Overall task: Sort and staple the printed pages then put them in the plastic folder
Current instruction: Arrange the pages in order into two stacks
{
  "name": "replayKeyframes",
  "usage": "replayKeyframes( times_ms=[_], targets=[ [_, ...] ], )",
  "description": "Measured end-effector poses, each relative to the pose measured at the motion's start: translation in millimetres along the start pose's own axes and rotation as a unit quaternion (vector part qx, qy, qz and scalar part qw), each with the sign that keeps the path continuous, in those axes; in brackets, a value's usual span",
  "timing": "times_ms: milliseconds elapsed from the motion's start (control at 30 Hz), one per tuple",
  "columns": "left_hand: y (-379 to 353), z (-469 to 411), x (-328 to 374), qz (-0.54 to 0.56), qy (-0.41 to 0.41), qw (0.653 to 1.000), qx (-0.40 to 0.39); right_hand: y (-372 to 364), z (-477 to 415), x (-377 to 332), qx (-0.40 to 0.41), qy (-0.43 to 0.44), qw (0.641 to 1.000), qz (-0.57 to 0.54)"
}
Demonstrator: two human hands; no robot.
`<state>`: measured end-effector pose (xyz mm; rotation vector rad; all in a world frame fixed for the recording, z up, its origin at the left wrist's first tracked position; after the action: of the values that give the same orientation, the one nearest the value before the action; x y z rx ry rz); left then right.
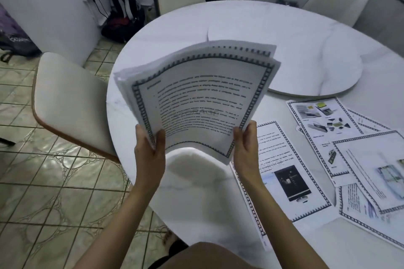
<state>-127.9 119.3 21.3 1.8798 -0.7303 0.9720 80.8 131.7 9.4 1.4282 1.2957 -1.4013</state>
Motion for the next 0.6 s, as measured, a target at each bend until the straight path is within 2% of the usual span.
replayKeyframes(
  times_ms=[100, 267, 433, 600],
  targets=[
    [-1, 18, -17, 0.022, 0.037, 0.999, -0.028, -1, 12, 6, -0.025, -0.015, 1.0, -0.013],
    [-5, 37, -45, -0.01, 0.106, 0.992, -0.067, 2, 23, 21, -0.037, -0.041, 0.998, -0.013],
    [-3, 31, -35, -0.034, 0.082, 0.995, -0.055, 7, 20, 21, -0.026, -0.045, 0.999, 0.013],
    [-8, 33, -15, 0.033, 0.099, 0.991, -0.085, 20, 13, 11, -0.004, -0.022, 0.998, 0.058]
  ],
)
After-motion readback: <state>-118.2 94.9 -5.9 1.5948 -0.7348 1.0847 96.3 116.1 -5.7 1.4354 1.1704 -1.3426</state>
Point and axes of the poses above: each hand's wrist, its own z-axis away from the middle knuckle, its own y-axis out of the back of the hand, x = y × z, the point moved 5 cm from there along -z, towards the middle knuckle, and after that the axes turned 11 degrees about -z, right-handed, at the moved point
